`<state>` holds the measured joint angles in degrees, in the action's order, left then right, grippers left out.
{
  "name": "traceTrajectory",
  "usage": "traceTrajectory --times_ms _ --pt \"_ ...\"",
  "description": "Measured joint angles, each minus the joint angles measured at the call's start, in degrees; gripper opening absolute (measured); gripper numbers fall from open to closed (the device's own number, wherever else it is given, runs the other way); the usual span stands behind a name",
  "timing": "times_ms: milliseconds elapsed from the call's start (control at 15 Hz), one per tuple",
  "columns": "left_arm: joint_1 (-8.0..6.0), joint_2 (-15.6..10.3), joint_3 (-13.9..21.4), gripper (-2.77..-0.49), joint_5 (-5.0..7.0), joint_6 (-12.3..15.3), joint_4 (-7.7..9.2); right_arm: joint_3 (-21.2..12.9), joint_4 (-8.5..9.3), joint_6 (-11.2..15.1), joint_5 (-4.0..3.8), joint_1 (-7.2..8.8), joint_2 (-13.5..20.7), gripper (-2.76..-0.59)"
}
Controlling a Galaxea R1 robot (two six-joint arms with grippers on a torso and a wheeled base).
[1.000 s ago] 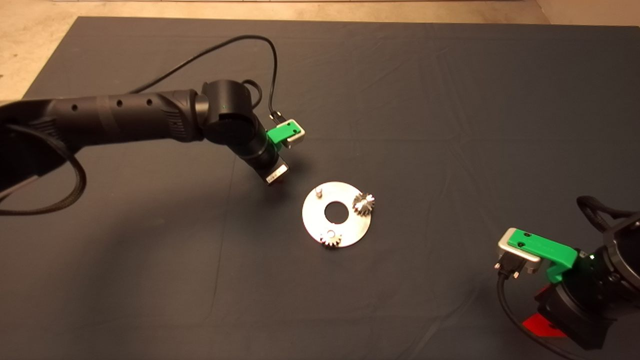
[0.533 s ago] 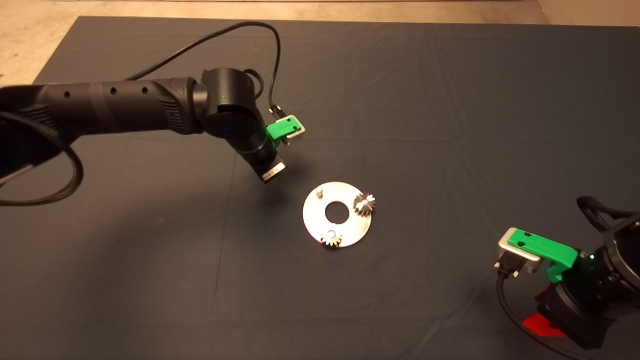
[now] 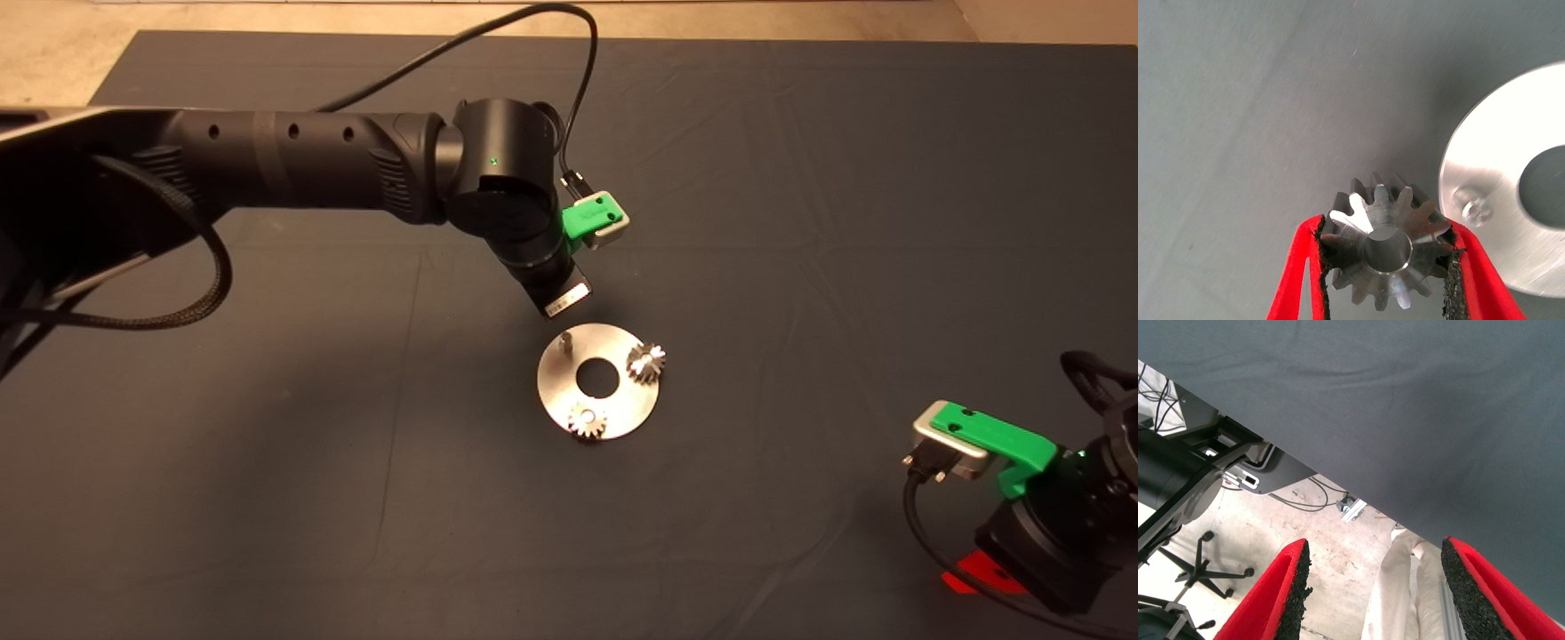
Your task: Install three planetary gears onto the carrier pins
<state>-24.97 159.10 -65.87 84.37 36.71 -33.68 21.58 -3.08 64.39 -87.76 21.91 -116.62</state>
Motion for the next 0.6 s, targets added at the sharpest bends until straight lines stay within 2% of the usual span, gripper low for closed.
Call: traceTrajectory --times_ms 67,200,333,467,600 --pt "-0.24 0.6 0.0 -2.56 0.91 0.0 0.00 0.0 0.02 0.0 -0.06 0.00 0.1 -1.91" --pt "-1.00 2.7 0.0 -2.56 1.90 0.1 0.00 0.0 0.02 0.0 0.02 0.00 0.2 -1.91" --pt "-1.41 4.2 0.3 -2.56 2.01 1.7 0.01 0.0 0.02 0.0 0.05 0.00 0.2 -1.91" --pt "-1.41 4.2 2.0 -2.56 2.10 3.2 0.04 0.0 0.02 0.0 -0.11 0.00 0.6 -1.91" --pt "-1.41 3.7 2.9 -2.56 2.67 4.5 0.20 0.0 0.02 0.0 0.02 0.00 0.6 -1.91"
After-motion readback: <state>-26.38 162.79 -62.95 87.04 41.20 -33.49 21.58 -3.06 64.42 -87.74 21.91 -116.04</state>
